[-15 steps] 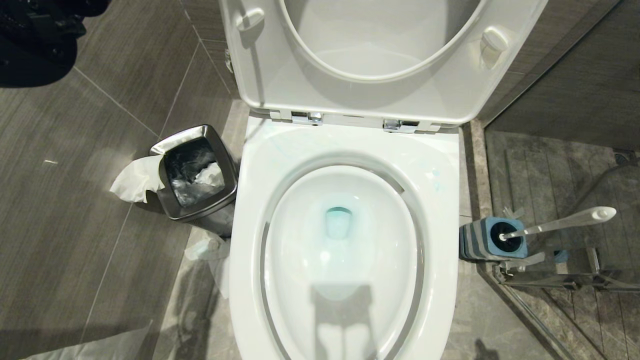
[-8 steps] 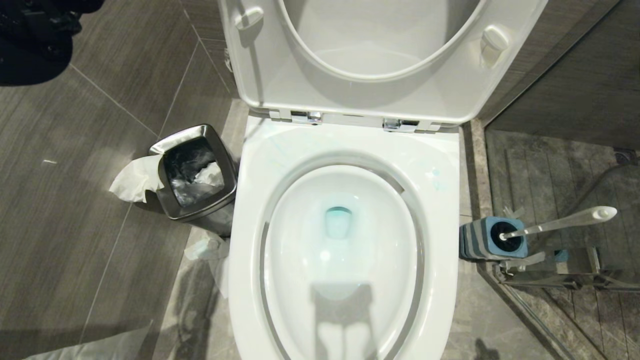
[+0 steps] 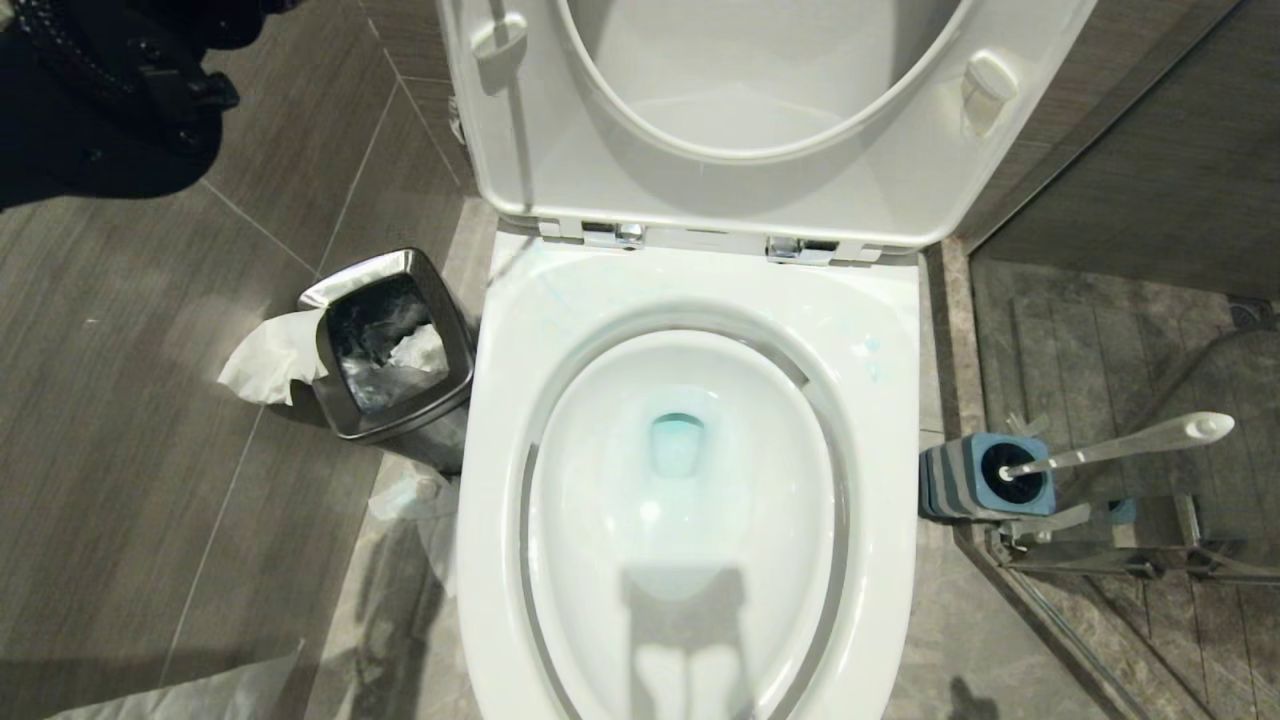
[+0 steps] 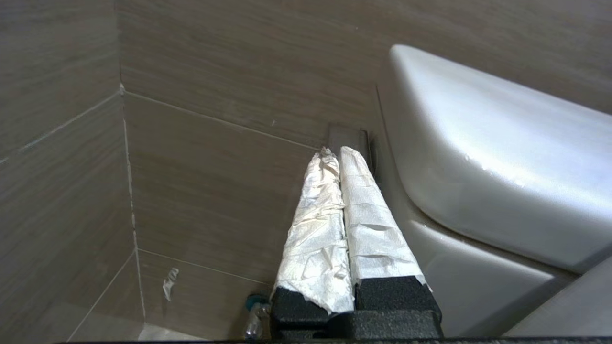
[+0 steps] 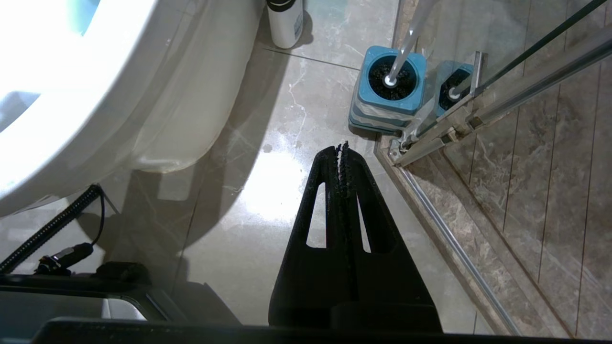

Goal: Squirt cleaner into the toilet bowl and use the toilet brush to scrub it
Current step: Flush the toilet

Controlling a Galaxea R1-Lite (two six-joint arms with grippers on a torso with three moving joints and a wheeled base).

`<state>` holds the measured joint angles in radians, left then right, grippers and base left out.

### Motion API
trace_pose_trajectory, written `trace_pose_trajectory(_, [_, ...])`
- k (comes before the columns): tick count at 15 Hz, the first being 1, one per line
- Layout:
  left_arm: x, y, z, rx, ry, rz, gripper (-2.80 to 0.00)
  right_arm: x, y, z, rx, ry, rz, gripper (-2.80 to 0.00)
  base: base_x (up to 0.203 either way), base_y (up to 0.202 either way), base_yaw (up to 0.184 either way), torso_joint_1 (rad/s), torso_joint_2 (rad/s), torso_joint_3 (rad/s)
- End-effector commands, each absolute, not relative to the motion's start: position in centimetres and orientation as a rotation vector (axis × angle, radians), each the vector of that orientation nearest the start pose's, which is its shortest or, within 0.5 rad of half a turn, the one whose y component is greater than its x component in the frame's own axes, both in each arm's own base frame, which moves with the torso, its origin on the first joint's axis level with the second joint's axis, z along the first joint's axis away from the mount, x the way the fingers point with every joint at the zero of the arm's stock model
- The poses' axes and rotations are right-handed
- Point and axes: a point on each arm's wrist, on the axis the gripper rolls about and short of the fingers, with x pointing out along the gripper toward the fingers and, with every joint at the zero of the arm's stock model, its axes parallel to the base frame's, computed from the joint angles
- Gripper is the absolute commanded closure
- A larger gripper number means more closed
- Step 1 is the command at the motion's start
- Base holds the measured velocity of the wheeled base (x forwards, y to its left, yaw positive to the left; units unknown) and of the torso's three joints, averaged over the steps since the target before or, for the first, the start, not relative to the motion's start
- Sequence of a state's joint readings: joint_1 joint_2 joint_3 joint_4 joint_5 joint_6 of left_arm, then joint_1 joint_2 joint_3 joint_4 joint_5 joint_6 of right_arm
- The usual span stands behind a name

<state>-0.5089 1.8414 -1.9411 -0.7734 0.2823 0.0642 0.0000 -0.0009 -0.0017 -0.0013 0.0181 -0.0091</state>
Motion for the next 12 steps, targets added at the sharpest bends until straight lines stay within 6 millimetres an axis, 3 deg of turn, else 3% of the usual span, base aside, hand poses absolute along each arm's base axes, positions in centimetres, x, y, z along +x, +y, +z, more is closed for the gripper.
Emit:
trace_pose_trajectory(1, [27.9,-15.1,45.6,-0.276,-0.802,-0.192,0.0,-2.3,0.0,7.6,-0.009,-0.003,0.018,0.0,0.0,0.0,0.0,0.0,0.0,0.0])
trace_pose_trajectory(9, [28.9,-15.9,44.7,-0.252,-0.785,-0.229,0.0,-2.3,0.0,7.6,-0.009,-0.003,0.018,0.0,0.0,0.0,0.0,0.0,0.0,0.0])
trace_pose_trajectory(12, [30.3,-16.8,43.4,-0.201,-0.727,-0.294,0.0,-2.3,0.0,7.6,-0.009,-0.003,0.018,0.0,0.0,0.0,0.0,0.0,0.0,0.0])
